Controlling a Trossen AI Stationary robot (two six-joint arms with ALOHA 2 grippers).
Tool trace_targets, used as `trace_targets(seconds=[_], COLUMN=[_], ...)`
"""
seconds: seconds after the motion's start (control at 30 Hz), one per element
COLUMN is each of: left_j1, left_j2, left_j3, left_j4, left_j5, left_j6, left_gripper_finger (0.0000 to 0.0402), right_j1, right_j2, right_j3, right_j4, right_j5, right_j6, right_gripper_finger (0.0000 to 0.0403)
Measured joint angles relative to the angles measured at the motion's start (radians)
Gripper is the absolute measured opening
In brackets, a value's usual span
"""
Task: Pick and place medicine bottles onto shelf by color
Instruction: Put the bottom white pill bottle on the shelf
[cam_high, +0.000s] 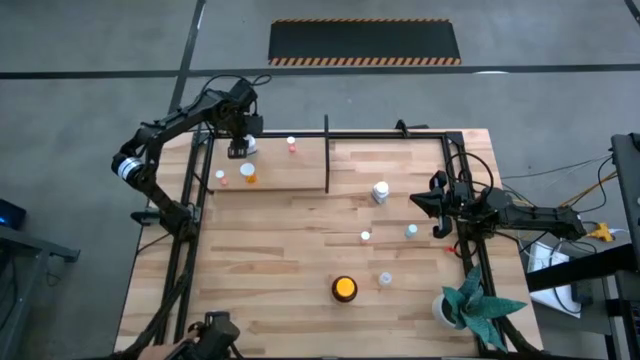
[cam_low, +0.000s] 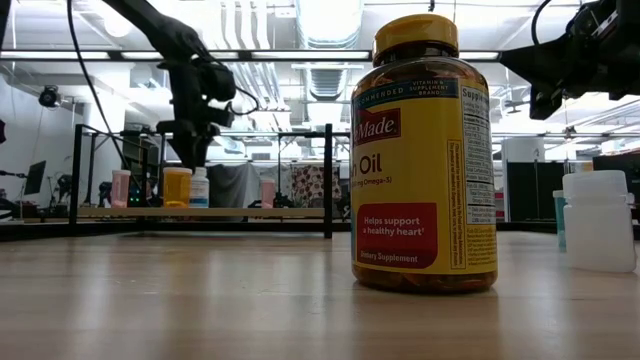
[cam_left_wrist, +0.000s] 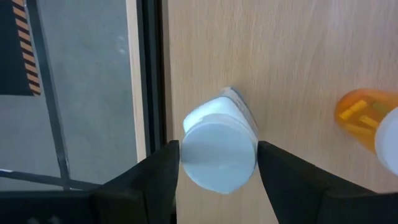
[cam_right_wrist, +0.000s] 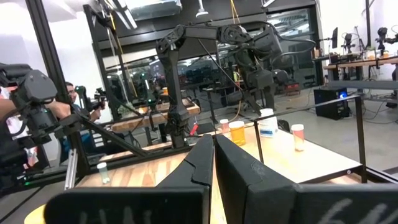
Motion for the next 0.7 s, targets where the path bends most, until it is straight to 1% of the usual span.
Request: trace_targets(seconds=[0.23,0.43,0.57,0.7], left_j1=[-0.006,-0.031,-0.093,-0.232], left_j2=[-0.031,-0.101,-0.168,-0.250], left_j3=[0.010,0.006,0.005,0.007], left_j4=[-0.001,-0.011,-0.009,0.001], left_j5=[-0.024,-0.027,-0.030,-0.029], left_j6=[0.000,-0.013,-0.142,-0.346], left_gripper_finger=[0.0199,0.0199,0.0198,0.0198], right_j1=[0.000,0.000,0.000,0.000], right_j2=[0.000,0.000,0.000,0.000], right_j3=[0.000,0.000,0.000,0.000], right_j4=[-0.003,-0.005,-0.005,-0.004], right_j5=[0.000,0.000,0.000,0.000], right_j6=[0.001,0.001,0.000,-0.004], right_gripper_finger=[0.0009,0.0009,0.0009,0.0009])
